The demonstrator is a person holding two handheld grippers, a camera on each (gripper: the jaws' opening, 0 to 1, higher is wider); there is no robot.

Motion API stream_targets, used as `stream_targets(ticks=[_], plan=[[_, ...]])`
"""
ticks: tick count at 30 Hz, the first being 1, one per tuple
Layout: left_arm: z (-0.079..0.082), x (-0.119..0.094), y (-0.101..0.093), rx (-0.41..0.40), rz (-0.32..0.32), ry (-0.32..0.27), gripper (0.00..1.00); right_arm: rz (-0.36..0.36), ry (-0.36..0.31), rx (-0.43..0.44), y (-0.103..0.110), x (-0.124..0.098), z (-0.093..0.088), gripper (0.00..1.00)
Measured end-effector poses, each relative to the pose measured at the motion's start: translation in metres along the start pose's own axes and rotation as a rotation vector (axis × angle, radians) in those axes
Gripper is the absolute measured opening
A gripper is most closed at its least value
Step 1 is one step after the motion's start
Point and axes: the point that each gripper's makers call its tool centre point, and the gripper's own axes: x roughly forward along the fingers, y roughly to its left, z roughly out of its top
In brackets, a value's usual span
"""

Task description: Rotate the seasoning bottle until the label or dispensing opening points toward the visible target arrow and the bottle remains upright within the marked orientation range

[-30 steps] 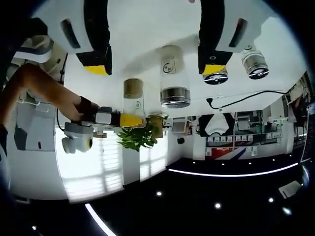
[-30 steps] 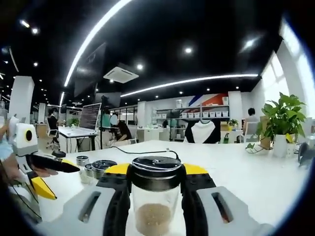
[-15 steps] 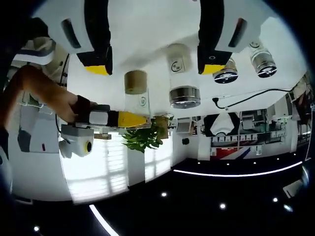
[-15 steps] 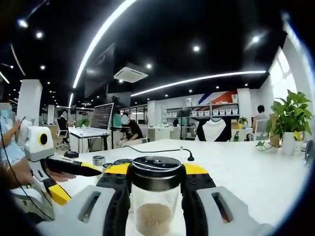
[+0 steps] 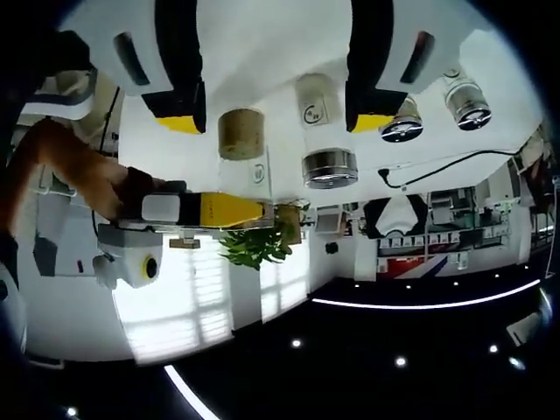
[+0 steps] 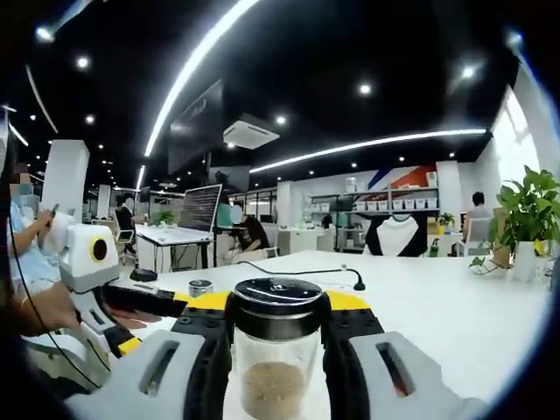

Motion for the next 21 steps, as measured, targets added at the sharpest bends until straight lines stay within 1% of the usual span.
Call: stream_targets(ticks=[4, 10, 13, 18, 21], plan=[[0.001, 0.002, -0.006, 0.0, -0.023, -0.007, 0.68, 0.028, -0.002, 0.019, 0.01, 0.002, 0.0, 0.36], [0.003, 0.003, -0.01, 0.006, -0.038, -0.011, 0.68, 0.061, -0.005, 0.026, 0.021, 0.003, 0.001, 0.37], [0.001, 0.003, -0.013, 0.01, -0.051, 0.0, 0.66, 0.082, -0.003, 0.024, 0.027, 0.004, 0.002, 0.37], [0.0, 0.004, -0.016, 0.013, -0.06, 0.008, 0.66, 0.114, -0.006, 0.022, 0.038, 0.004, 0.004, 0.37], [0.001, 0.004, -0.017, 0.014, -0.065, 0.006, 0.66, 0.124, -0.009, 0.023, 0.04, 0.005, 0.006, 0.37]])
